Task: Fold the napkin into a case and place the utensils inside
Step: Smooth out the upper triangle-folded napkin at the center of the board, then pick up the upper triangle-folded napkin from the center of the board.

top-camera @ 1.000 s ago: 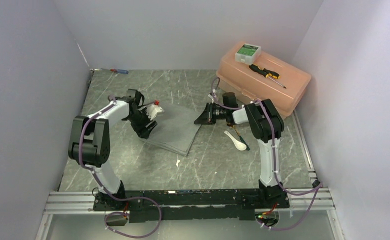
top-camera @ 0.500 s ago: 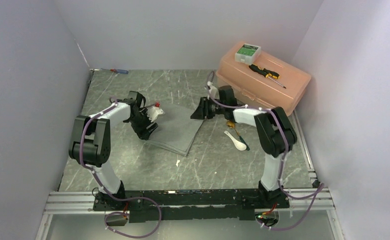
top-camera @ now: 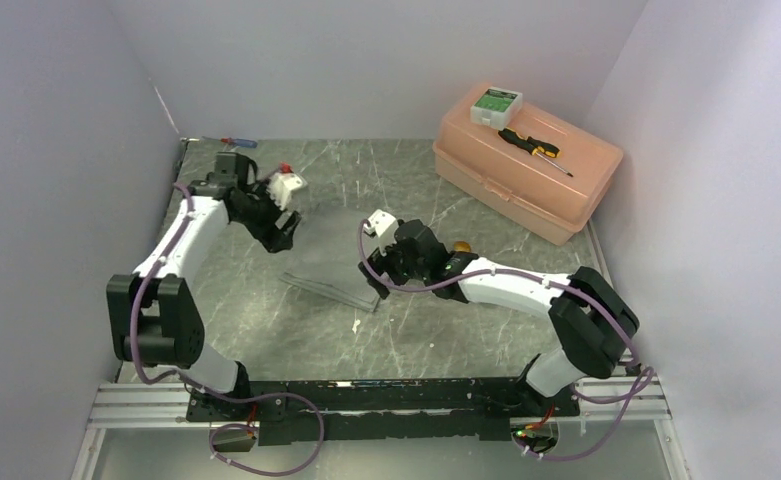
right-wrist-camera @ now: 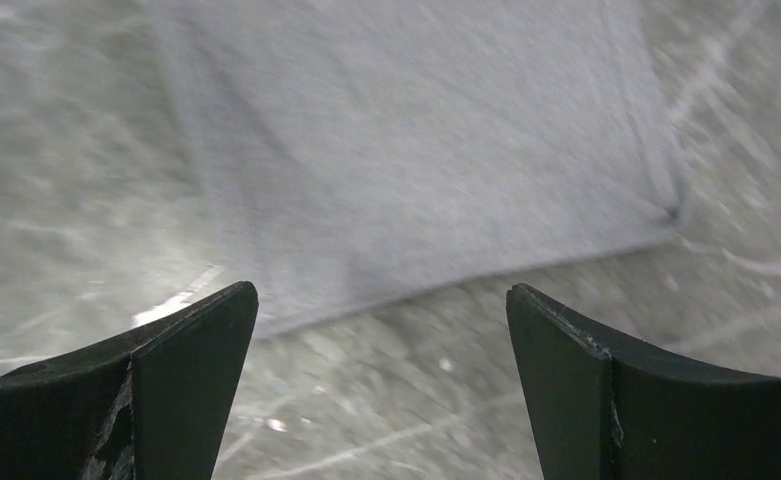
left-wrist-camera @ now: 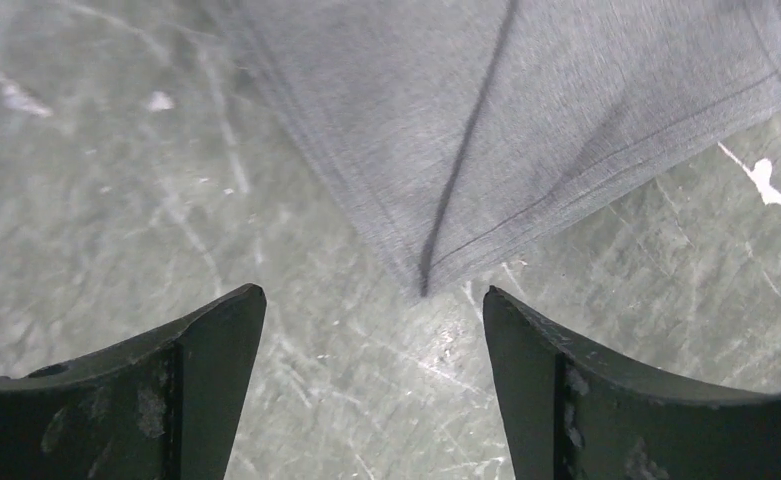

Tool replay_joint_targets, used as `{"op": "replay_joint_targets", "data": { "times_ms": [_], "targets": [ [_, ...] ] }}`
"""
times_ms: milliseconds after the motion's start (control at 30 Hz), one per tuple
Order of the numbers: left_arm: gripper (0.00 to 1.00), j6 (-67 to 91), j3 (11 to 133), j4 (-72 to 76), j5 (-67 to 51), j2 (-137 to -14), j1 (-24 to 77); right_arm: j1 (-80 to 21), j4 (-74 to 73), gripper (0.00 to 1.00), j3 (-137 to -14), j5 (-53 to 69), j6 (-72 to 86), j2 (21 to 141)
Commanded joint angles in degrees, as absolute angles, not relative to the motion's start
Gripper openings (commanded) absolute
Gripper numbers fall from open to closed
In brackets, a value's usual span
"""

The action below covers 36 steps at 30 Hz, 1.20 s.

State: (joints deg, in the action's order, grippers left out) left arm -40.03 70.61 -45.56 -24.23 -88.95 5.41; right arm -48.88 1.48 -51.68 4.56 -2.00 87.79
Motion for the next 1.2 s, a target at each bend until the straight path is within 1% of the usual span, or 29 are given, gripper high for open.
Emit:
{"op": "replay_joint_targets", "data": {
  "times_ms": [0,33,100,200,300,367,400,467,567,633,733,867,933,1033,1167],
  "targets": [
    [0.90,-40.30,73.96,-47.01,-33.39,-84.31,-0.98,-47.81,4.51,1.00,-49.22,-9.51,-4.07,86.47],
    [0.93,-40.76,74.36,-47.43,-35.18,-83.67,-2.31,-47.37,3.89,1.00,-49.87,-11.10,-3.57,87.39],
    [0.94,-42.20,73.31,-45.96,-38.07,-80.91,-3.82,-47.64,2.39,1.00,-51.26,-13.43,-4.39,87.35],
    [0.94,-43.18,70.80,-41.08,-36.92,-76.40,-3.96,-51.42,3.81,1.00,-51.10,-18.66,-9.31,84.34],
    [0.94,-45.68,74.15,-46.39,-36.82,-78.34,-4.62,-52.38,-1.96,1.00,-53.68,-21.74,-9.89,84.80],
    [0.94,-49.80,77.14,-53.37,-40.72,-81.76,-5.72,-52.38,-9.63,0.98,-57.71,-23.52,-7.52,86.88],
    [0.94,-50.35,78.06,-54.81,-41.39,-82.78,-5.87,-52.38,-10.62,0.97,-58.38,-23.23,-7.04,86.86],
    [0.94,-53.20,79.80,-58.34,-43.79,-83.83,-5.89,-52.89,-9.90,0.99,-57.65,-23.52,-5.81,85.18],
    [0.94,-55.96,81.45,-60.19,-45.62,-82.98,-5.82,-54.42,-11.48,1.00,-57.47,-20.48,-5.18,83.39],
    [0.94,-56.21,81.66,-59.33,-44.68,-82.49,-5.82,-56.08,-11.56,1.00,-56.69,-14.98,-5.81,82.57],
    [0.94,-56.78,82.06,-59.78,-41.75,-84.12,-5.73,-58.35,-12.16,1.00,-56.19,-6.99,-5.40,83.91],
    [0.94,-51.65,85.45,-59.49,-33.31,-86.17,-3.65,-60.19,-10.90,1.00,-56.42,-3.67,-3.88,88.97],
    [0.94,-49.31,83.45,-54.37,-33.73,-84.05,-4.27,-60.23,-11.26,0.98,-57.40,-3.08,-2.99,91.59],
    [0.94,-48.38,79.92,-49.47,-35.01,-81.62,-4.61,-60.26,-7.69,0.97,-56.61,-0.45,-2.76,93.00],
    [0.94,-48.51,77.15,-49.65,-38.20,-82.61,-5.49,-60.21,-6.12,0.95,-57.10,1.18,-3.53,96.35]
  ]
}}
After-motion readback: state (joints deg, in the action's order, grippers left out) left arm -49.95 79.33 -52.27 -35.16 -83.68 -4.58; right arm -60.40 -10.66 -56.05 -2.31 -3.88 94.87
